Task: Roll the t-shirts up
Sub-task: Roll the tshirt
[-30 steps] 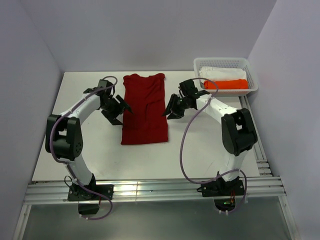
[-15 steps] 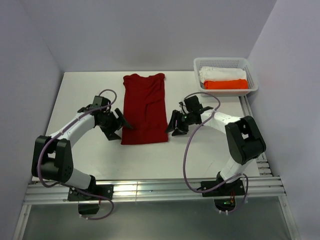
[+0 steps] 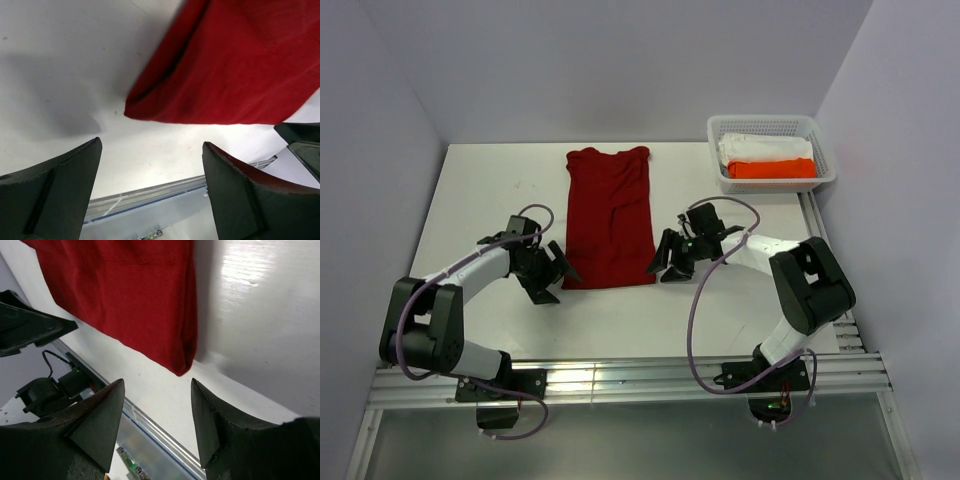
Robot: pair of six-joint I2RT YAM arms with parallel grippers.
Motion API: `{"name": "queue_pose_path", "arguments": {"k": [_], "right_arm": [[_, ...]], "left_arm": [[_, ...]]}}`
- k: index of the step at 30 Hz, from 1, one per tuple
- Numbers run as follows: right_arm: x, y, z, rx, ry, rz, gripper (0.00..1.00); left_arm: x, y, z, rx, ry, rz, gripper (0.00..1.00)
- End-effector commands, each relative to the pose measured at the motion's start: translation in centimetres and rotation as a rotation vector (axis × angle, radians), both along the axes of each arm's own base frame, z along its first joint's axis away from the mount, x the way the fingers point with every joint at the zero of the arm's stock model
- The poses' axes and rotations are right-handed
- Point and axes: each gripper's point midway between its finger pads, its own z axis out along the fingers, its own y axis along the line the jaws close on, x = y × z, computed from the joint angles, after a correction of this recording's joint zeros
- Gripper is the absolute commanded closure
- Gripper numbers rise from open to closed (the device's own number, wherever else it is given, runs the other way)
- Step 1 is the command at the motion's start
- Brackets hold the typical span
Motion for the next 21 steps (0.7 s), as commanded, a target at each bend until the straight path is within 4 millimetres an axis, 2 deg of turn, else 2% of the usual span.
{"name": "queue_pose_path", "arguments": {"k": [1, 7, 14, 17, 21], "right_arm": [[0.2, 1.2, -0.1, 0.042, 0.009, -0.026, 0.37], [0.1, 1.5, -1.2, 0.03, 0.042, -0.08, 0.36], [-0.2, 1.4, -2.6, 0.026, 0.079, -0.117, 0.37], [-0.1, 1.3, -3.0, 0.016, 0.09, -0.126, 0.38], [0.0, 1.4, -3.2, 0.014, 0.103, -0.135, 0.44]], "left_arm": [[1.2, -0.5, -0.2, -0.022, -0.054, 0.001, 0.15], [2.5, -0.5, -0.2, -0.015, -0.08, -0.003, 0.19], [2.6, -0.2, -1.2, -0.011, -0.068, 0.014, 0.21], [2.8, 0.2, -1.6, -0.003, -0.067, 0.026, 0.22], [3.0, 0.7, -1.9, 0.007, -0.064, 0.034, 0.25]]}}
